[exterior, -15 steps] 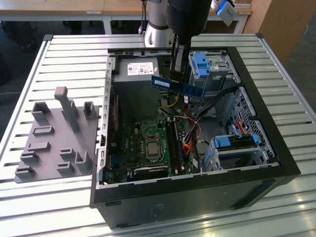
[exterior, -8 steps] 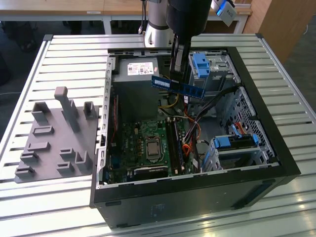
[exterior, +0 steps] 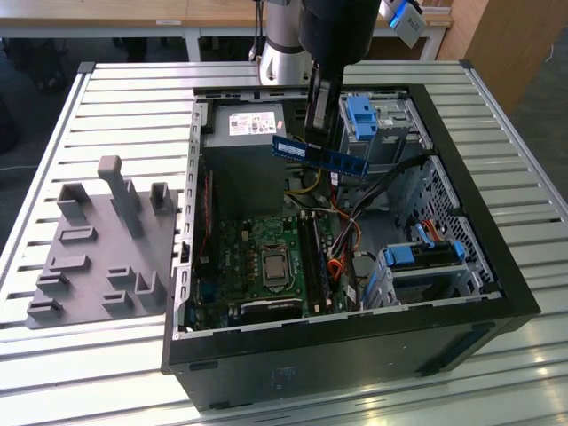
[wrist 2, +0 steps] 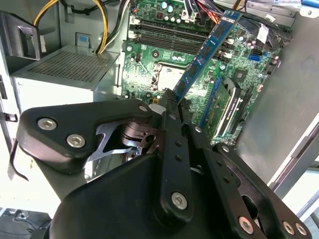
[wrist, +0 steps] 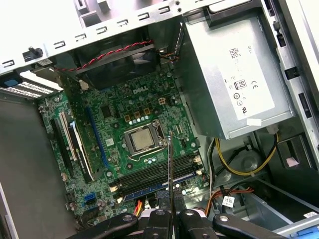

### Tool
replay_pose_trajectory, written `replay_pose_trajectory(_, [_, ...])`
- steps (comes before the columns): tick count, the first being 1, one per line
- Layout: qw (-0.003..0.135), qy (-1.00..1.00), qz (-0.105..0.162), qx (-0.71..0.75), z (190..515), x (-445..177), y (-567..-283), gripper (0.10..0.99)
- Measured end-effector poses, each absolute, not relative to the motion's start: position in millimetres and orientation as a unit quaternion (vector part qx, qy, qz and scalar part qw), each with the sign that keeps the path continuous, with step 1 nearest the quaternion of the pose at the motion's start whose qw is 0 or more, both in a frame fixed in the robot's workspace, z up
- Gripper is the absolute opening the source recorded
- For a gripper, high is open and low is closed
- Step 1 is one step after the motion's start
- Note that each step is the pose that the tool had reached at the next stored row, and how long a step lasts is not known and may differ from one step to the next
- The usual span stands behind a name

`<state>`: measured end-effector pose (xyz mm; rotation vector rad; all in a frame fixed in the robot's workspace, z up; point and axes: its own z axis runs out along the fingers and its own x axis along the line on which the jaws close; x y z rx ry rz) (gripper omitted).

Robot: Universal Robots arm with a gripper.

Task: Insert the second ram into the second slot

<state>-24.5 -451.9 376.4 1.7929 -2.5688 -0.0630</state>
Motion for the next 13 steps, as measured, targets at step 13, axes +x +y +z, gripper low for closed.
replay_pose_trajectory(13, [0.004, -0.823, -0.020, 0.568, 376.4, -24.5, -451.9, 0.137])
